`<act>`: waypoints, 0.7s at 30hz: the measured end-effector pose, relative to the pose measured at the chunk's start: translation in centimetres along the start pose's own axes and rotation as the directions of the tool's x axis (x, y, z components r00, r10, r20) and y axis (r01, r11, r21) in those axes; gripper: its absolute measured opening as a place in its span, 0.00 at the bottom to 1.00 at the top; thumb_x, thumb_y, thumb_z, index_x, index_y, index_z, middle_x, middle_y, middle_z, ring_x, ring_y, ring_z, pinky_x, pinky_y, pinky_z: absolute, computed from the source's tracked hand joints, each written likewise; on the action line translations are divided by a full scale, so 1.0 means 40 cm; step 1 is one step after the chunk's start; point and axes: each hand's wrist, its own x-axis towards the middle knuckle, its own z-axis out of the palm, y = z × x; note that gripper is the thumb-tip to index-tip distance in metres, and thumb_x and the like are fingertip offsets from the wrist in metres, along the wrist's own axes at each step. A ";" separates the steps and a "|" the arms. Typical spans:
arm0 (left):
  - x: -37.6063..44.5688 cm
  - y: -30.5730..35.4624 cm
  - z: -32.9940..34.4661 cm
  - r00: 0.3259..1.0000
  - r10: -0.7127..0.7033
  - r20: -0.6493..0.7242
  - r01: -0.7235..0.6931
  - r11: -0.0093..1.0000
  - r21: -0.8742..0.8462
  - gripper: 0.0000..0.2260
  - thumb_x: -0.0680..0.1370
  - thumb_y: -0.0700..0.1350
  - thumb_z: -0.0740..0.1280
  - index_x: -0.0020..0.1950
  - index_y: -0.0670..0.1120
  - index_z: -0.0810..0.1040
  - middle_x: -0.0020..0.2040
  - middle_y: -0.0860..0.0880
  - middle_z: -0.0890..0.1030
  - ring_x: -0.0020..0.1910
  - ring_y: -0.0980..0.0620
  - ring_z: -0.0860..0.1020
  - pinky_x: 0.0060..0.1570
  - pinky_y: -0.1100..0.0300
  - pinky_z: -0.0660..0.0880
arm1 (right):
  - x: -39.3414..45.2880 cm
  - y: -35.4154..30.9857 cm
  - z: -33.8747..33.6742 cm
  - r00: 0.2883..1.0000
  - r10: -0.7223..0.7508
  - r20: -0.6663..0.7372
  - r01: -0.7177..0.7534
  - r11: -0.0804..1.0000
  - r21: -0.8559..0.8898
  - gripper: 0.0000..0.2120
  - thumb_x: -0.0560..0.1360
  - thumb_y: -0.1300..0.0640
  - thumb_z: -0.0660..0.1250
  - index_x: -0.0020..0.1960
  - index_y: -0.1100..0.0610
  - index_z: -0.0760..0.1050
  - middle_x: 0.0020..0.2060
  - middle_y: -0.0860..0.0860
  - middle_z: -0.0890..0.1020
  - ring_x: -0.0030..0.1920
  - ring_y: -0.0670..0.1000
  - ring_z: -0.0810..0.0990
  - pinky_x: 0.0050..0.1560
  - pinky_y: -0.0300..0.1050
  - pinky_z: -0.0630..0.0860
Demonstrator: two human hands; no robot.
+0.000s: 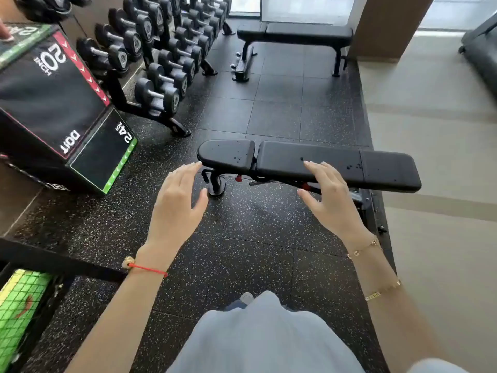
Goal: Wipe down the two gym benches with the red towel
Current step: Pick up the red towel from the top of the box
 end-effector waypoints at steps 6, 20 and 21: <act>-0.040 0.019 0.018 0.998 -0.052 0.024 0.052 0.999 0.001 0.24 0.80 0.42 0.65 0.75 0.42 0.66 0.71 0.43 0.72 0.73 0.46 0.68 0.74 0.45 0.64 | -0.011 0.023 0.001 1.000 0.012 0.016 -0.012 1.000 0.019 0.28 0.78 0.55 0.67 0.75 0.56 0.64 0.71 0.51 0.70 0.76 0.53 0.60 0.76 0.54 0.57; -0.087 -0.051 0.032 0.958 -0.278 -0.075 0.280 0.960 0.012 0.23 0.80 0.43 0.64 0.75 0.44 0.66 0.72 0.44 0.72 0.73 0.47 0.67 0.73 0.44 0.65 | 0.123 -0.014 0.113 0.971 -0.129 0.199 0.120 0.991 0.056 0.28 0.78 0.53 0.66 0.75 0.55 0.63 0.73 0.50 0.69 0.76 0.51 0.59 0.77 0.51 0.55; -0.084 -0.065 0.033 0.950 -0.301 -0.085 0.303 0.953 0.010 0.23 0.80 0.43 0.64 0.75 0.44 0.66 0.71 0.45 0.72 0.73 0.48 0.67 0.73 0.45 0.65 | 0.147 -0.023 0.130 0.966 -0.148 0.213 0.139 0.989 0.054 0.28 0.78 0.53 0.66 0.75 0.55 0.63 0.72 0.50 0.69 0.76 0.51 0.59 0.77 0.50 0.55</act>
